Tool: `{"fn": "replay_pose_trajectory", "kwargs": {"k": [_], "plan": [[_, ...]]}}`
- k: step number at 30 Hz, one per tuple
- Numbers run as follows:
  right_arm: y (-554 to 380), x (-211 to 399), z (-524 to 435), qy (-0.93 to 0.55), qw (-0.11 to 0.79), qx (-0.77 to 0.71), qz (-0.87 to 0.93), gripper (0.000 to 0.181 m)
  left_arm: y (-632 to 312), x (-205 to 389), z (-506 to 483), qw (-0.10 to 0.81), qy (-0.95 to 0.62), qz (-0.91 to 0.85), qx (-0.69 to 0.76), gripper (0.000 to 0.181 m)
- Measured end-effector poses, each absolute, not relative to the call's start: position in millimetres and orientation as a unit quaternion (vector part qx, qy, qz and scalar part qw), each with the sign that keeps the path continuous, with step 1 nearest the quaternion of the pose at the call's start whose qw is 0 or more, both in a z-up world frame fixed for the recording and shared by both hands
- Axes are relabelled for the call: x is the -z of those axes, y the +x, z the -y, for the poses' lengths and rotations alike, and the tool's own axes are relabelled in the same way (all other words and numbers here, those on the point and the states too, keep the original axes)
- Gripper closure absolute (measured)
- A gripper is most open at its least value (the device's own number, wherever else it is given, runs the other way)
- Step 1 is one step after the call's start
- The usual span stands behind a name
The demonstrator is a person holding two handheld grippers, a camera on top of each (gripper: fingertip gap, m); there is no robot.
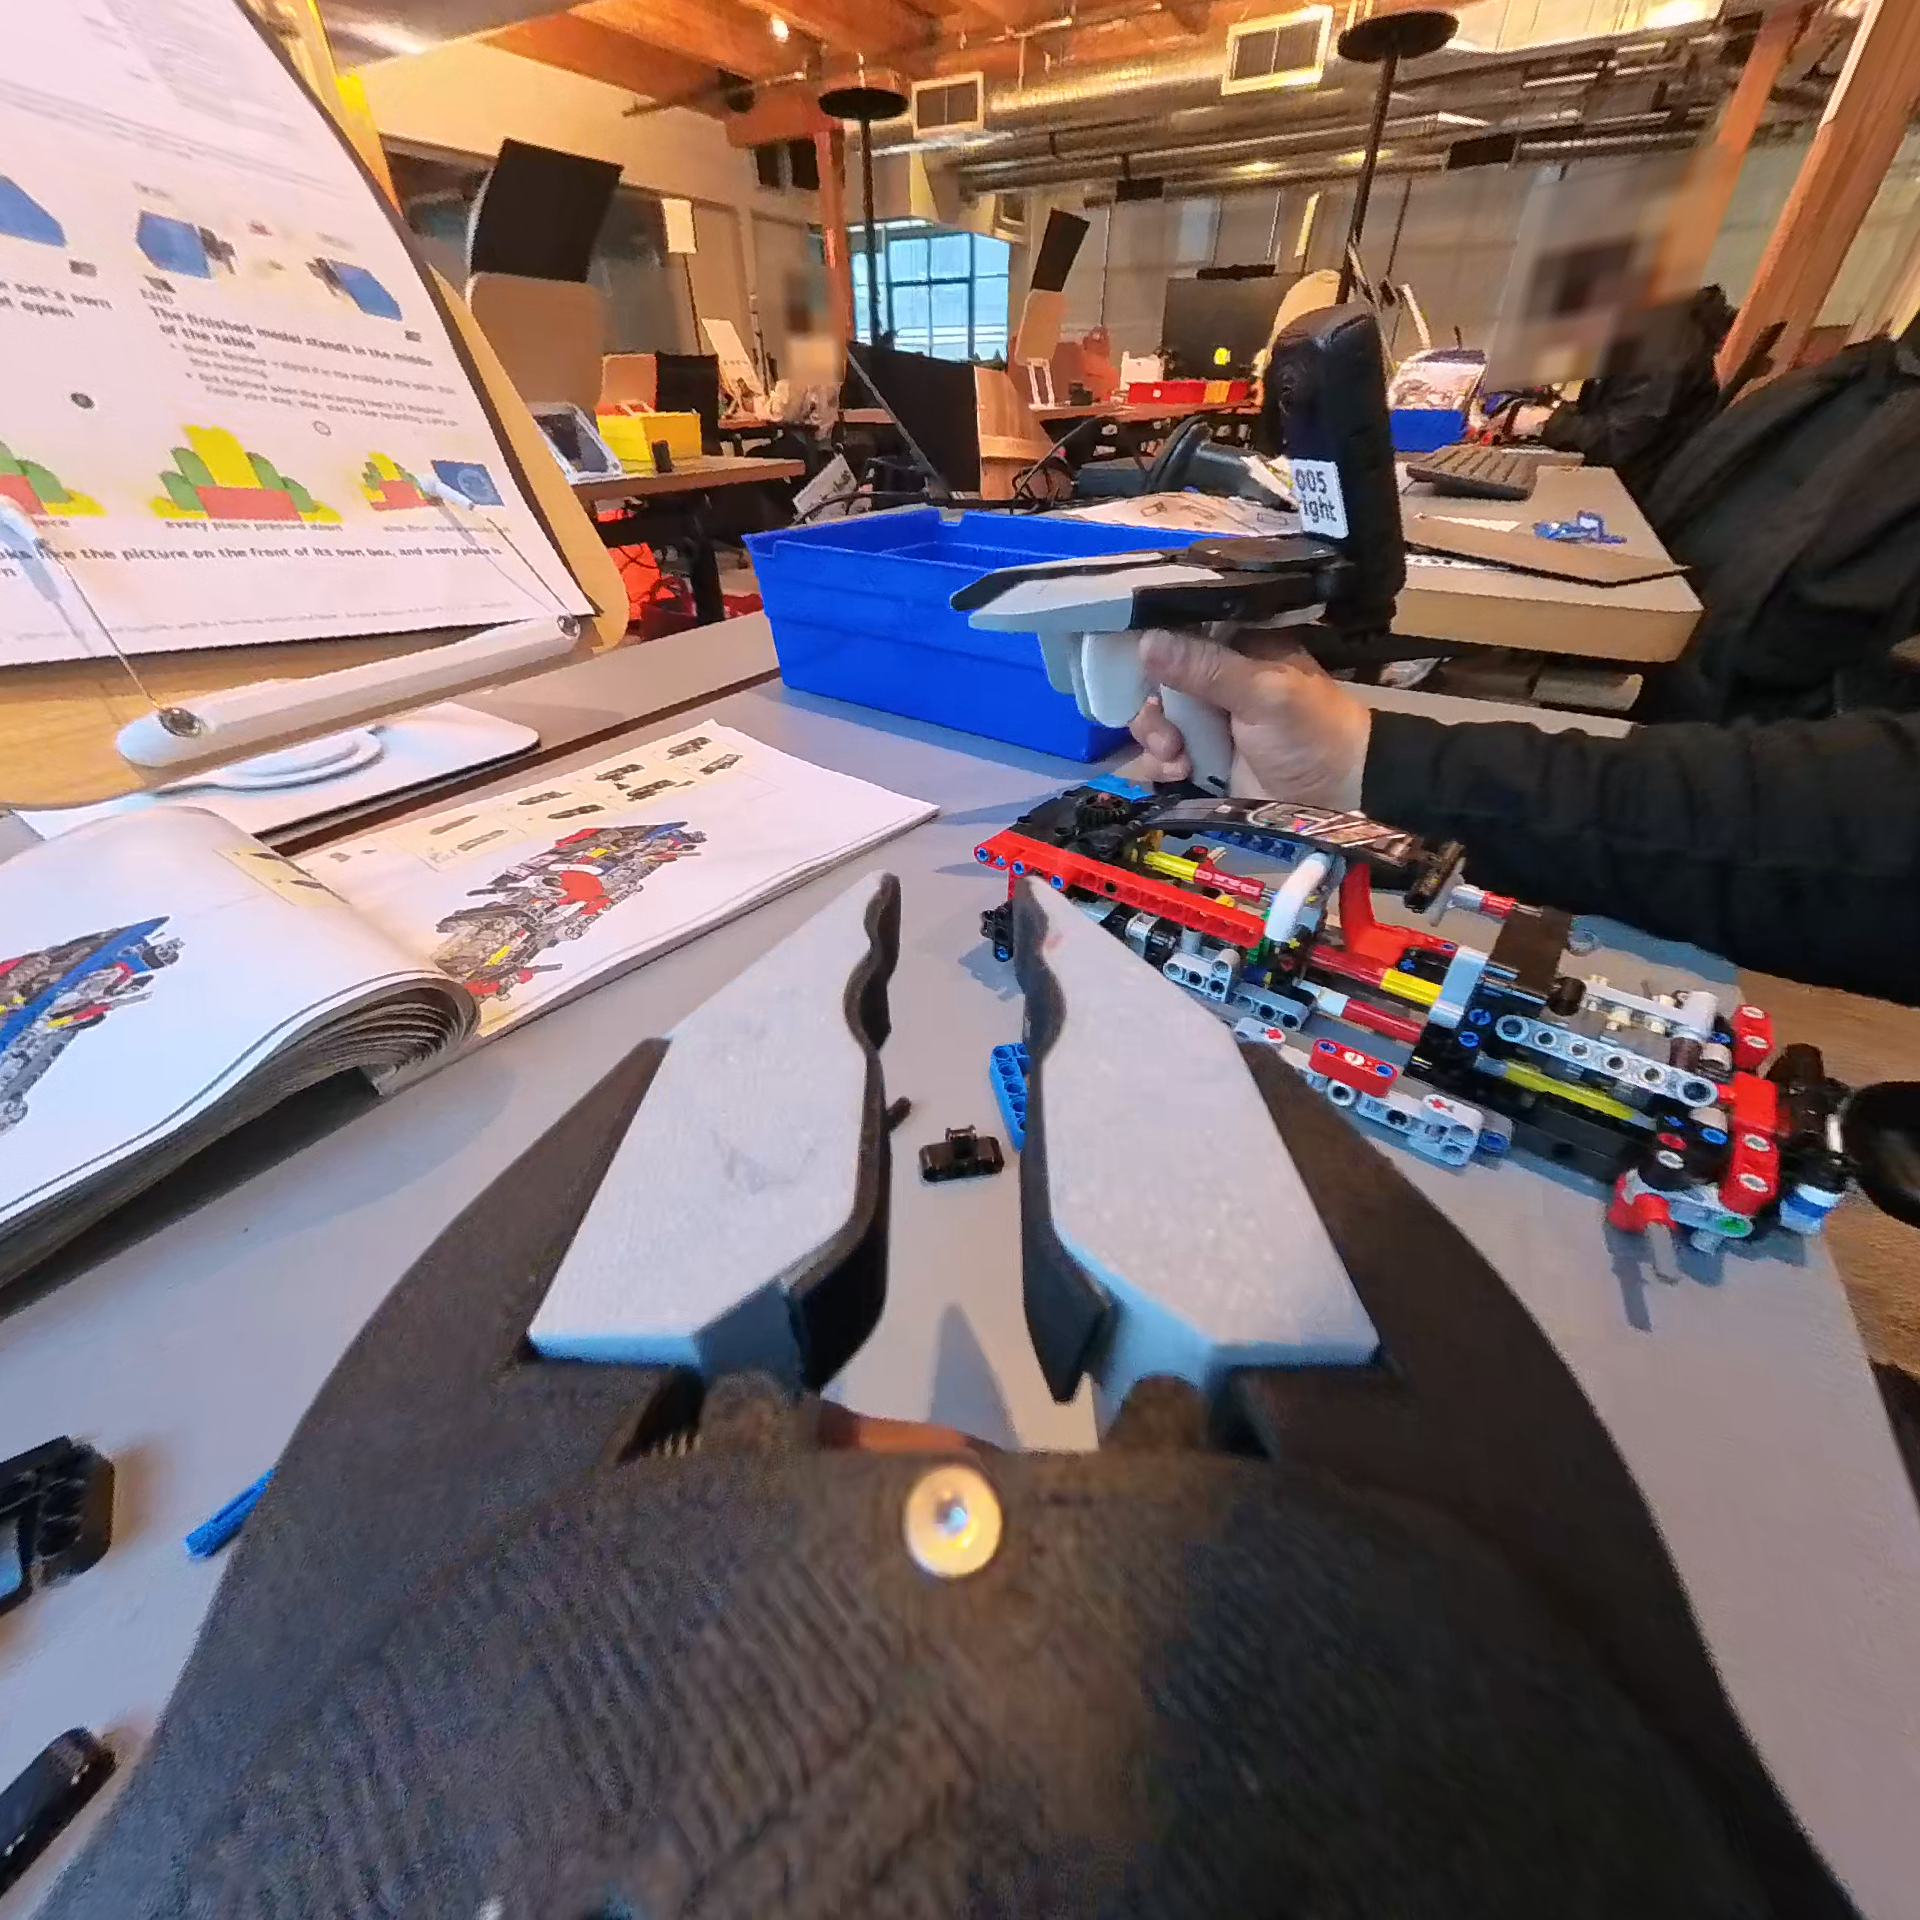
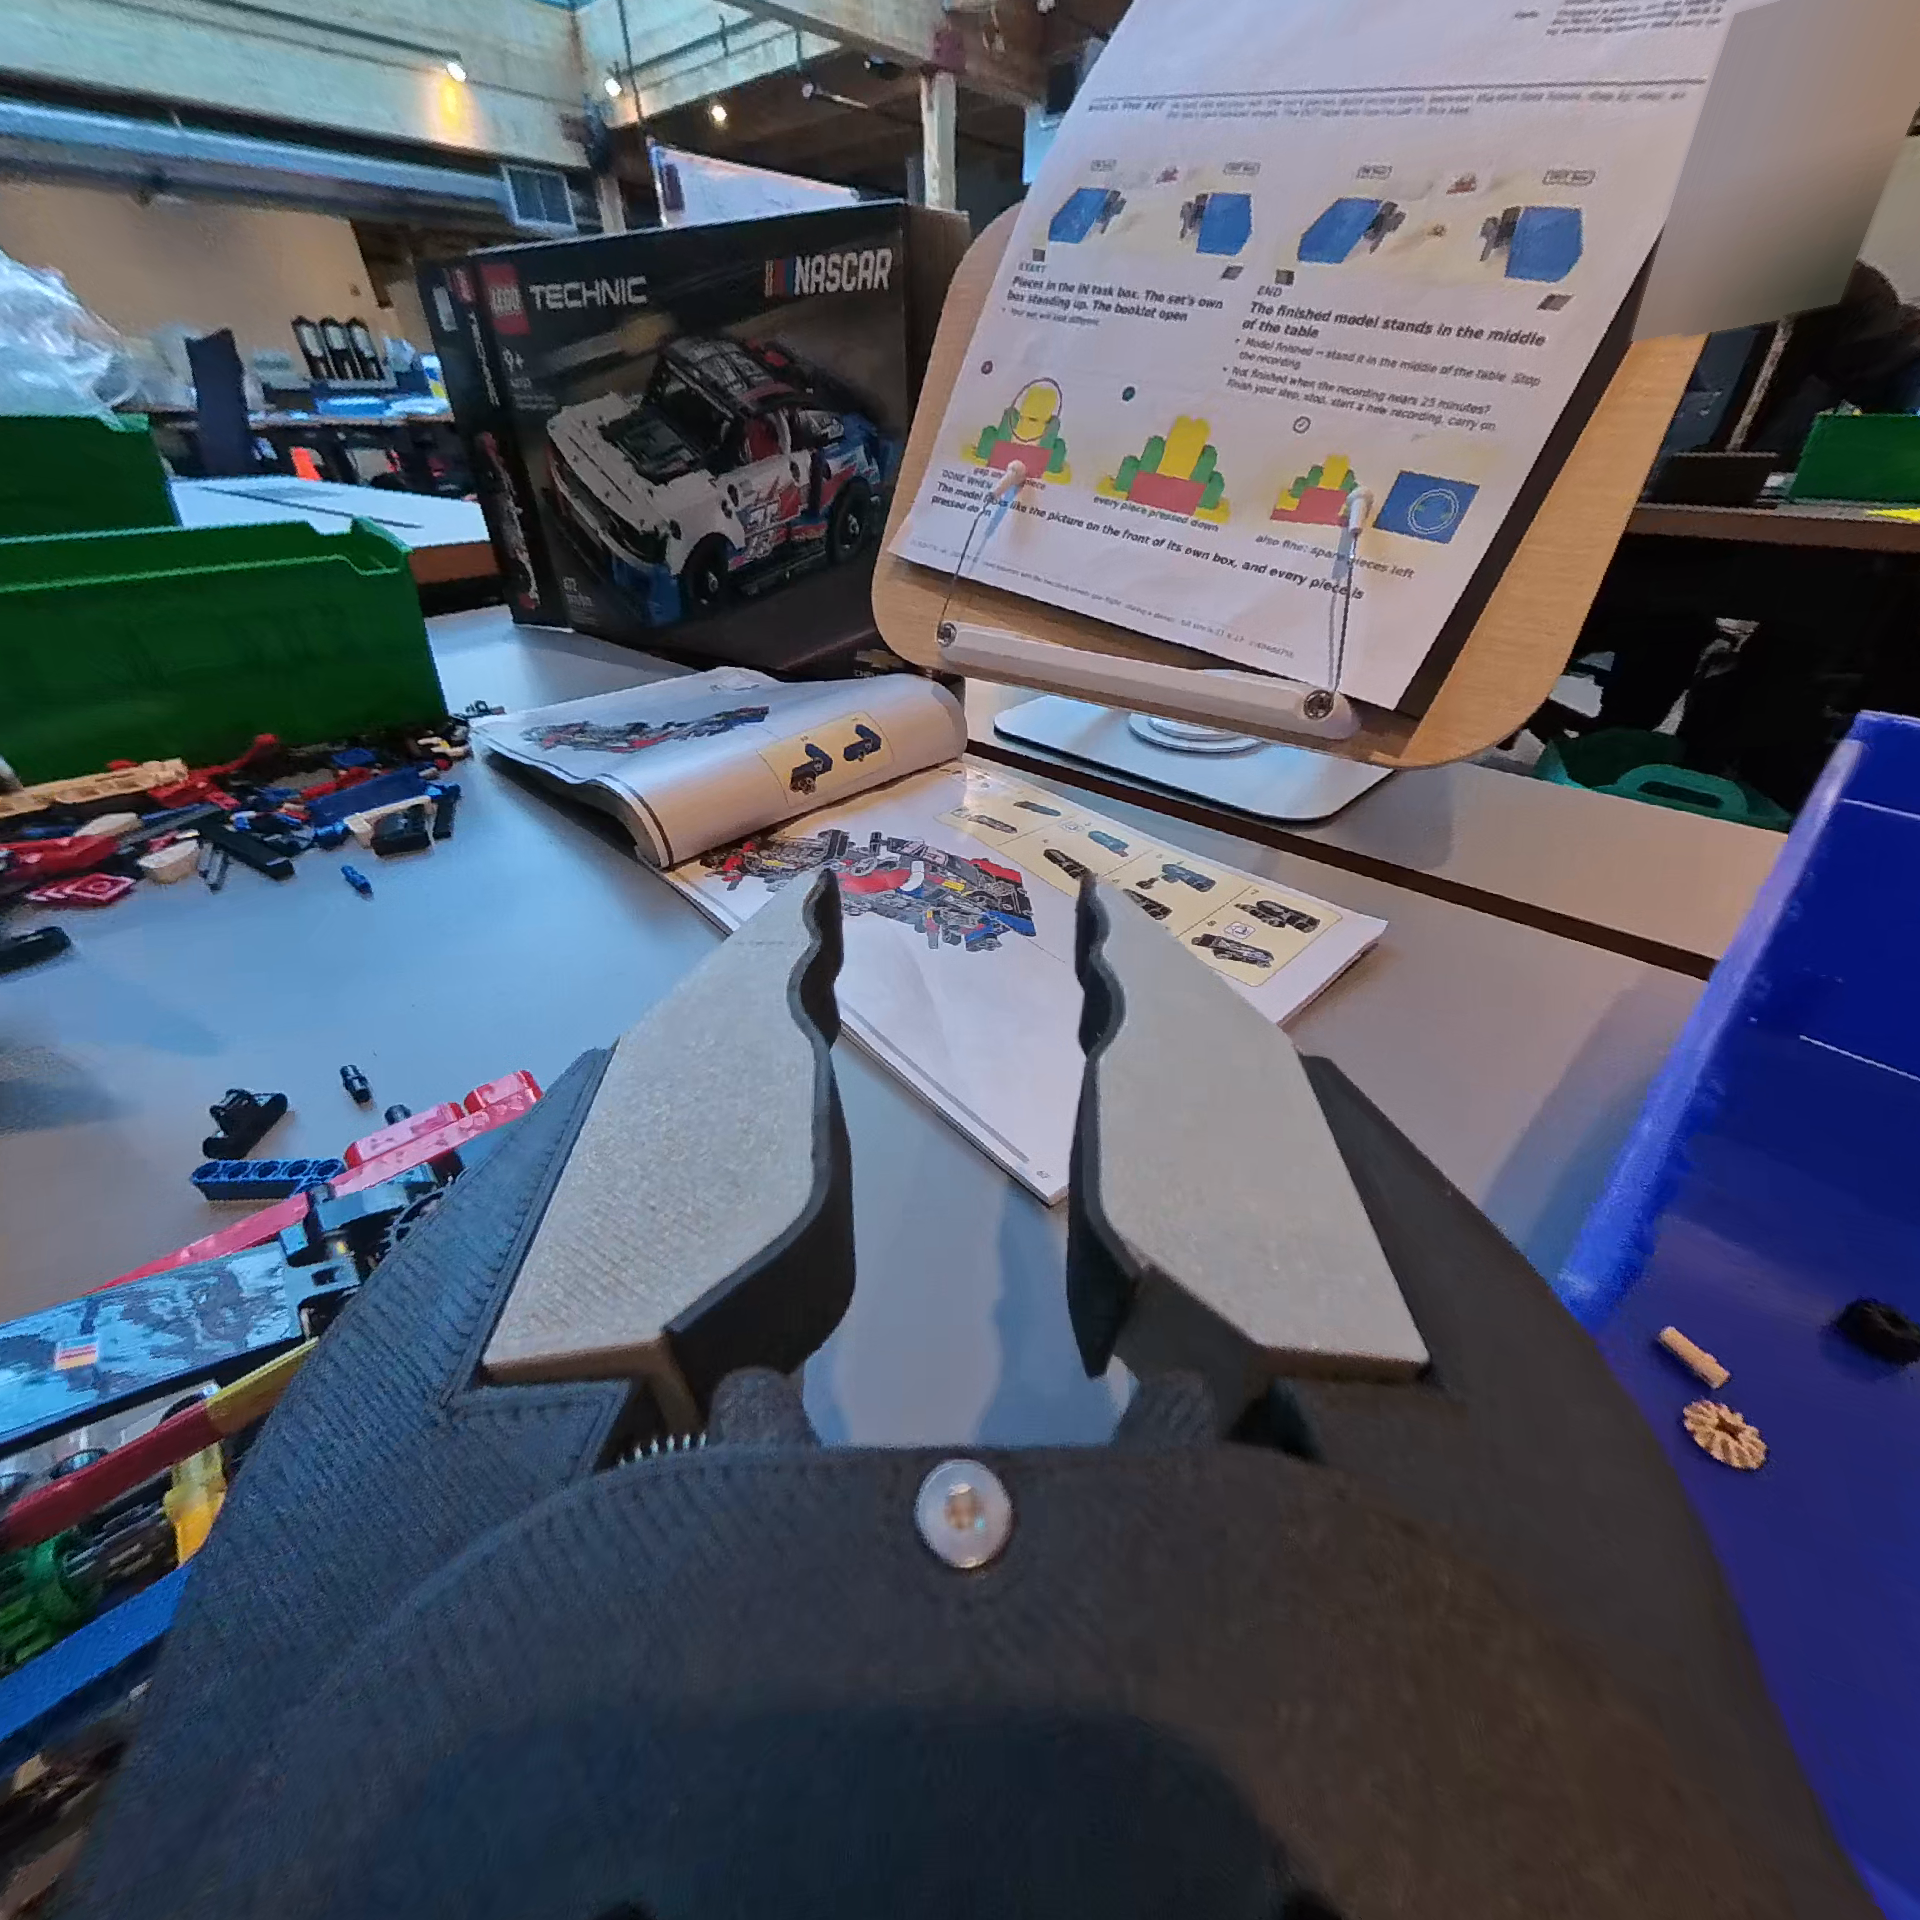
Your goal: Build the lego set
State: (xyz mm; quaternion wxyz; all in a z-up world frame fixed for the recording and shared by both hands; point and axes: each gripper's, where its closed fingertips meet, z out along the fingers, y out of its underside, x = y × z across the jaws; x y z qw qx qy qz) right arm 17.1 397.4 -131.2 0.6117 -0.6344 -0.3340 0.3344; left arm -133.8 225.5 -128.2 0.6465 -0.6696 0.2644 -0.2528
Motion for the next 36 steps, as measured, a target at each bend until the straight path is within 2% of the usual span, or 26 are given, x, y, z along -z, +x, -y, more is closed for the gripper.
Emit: {"fn": "replay_pose_trajectory", "kwargs": {"k": [8, 13, 15, 17, 22, 32, 34, 36], "plan": [[28, 131, -393, -0.641, 0.617, -0.328, 0.317, 0.139, -141, 123, -227, 0.674, -0.66, -0.255, 0.212, 0.161], [1, 142, -382, -0.635, 0.568, -0.352, 0.386, 0.154, -151, 123, -235, 0.678, -0.671, -0.219, 0.206, 0.149], [-11, 146, -379, -0.628, 0.554, -0.356, 0.414, 0.151, -155, 125, -240, 0.671, -0.681, -0.203, 0.212, 0.138], [-18, 150, -381, -0.627, 0.55, -0.344, 0.431, 0.156, -157, 128, -243, 0.663, -0.691, -0.195, 0.212, 0.135], [-28, 149, -370, -0.599, 0.548, -0.354, 0.464, 0.161, -162, 134, -252, 0.654, -0.713, -0.175, 0.182, 0.138], [-23, 141, -362, -0.578, 0.526, -0.416, 0.466, 0.151, -168, 131, -255, 0.665, -0.708, -0.155, 0.181, 0.14], [-24, 141, -360, -0.574, 0.528, -0.415, 0.467, 0.151, -167, 129, -252, 0.671, -0.701, -0.162, 0.18, 0.146], [-25, 139, -353, -0.564, 0.532, -0.417, 0.475, 0.159, -163, 127, -247, 0.676, -0.691, -0.179, 0.182, 0.16]]}}
